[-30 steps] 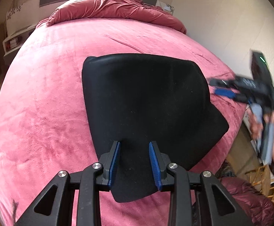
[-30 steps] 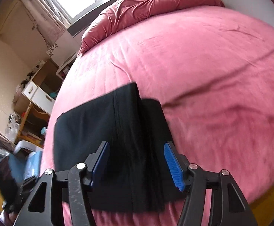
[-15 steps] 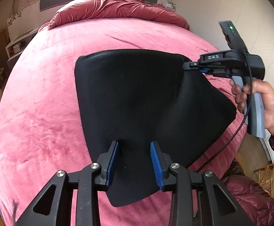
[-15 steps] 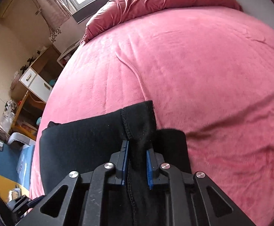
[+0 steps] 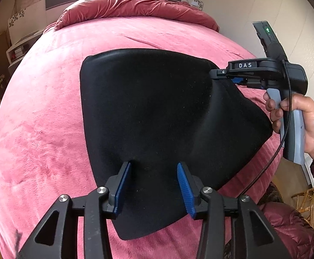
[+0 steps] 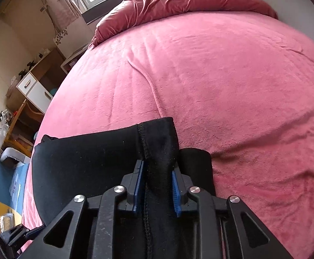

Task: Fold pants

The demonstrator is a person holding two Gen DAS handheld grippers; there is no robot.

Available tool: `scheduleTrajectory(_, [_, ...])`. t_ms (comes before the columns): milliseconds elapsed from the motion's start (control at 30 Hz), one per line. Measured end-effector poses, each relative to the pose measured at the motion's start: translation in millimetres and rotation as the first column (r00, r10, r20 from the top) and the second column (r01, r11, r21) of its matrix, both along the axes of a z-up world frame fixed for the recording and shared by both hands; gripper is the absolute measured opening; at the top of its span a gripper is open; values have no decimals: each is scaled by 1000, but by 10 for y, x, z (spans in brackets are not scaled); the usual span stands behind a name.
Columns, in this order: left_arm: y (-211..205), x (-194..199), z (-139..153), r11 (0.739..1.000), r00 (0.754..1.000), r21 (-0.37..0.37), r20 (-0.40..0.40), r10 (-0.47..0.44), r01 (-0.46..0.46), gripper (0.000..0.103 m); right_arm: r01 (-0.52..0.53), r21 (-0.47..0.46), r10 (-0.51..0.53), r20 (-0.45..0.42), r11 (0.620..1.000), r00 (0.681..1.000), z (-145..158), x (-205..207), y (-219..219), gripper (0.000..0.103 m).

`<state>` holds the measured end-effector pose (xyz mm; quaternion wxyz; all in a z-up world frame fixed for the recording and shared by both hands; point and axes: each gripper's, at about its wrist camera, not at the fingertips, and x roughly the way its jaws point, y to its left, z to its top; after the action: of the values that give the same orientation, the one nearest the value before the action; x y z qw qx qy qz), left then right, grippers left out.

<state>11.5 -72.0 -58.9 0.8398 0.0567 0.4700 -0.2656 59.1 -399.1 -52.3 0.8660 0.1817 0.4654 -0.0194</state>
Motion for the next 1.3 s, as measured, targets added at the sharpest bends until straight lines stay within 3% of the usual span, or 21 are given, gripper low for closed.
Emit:
scheduleTrajectory(133, [175,-21,61,999,1000,-47,-15,12,-13,47,5,-5,-5,1,1000,1000,74,-65,32,48])
scheduleTrajectory(267, [559,39,165,983,996,-166,-42,76,-82,48,-4,-9,4,9,1000,1000,159,-217,19,72])
scheduleTrajectory(400, [941,239,168,957,983,-232,-86,161,-177,59,5,28,-6,7,1000,1000,156,-420,-111,77])
scheduleTrajectory(467, [1061,351,128,946,975,-241,-115,191,-214,59,8,67,-8,-9,998,1000,106,-526,-184,79])
scheduleTrajectory(667, [1138,567,-11,918,966,-336,-216,143,-211,60,-21,154,28,-43,988,999,-83,-720,-271,81])
scheduleTrajectory(867, [944,641,-152,919,959,-337,-258,116,-202,61,-40,185,54,-72,982,996,-237,-744,-302,87])
scheduleTrajectory(967, [864,688,-260,928,950,-313,-293,109,-203,79,-65,191,83,-90,979,992,-299,-710,-324,91])
scheduleTrajectory(1200, [684,771,-299,940,951,-292,-295,87,-176,79,-92,294,130,-112,951,985,-499,-626,-371,92])
scheduleTrajectory(1300, [596,864,-373,938,938,-303,-342,59,-170,79,-79,361,124,-102,929,987,-627,-621,-428,101])
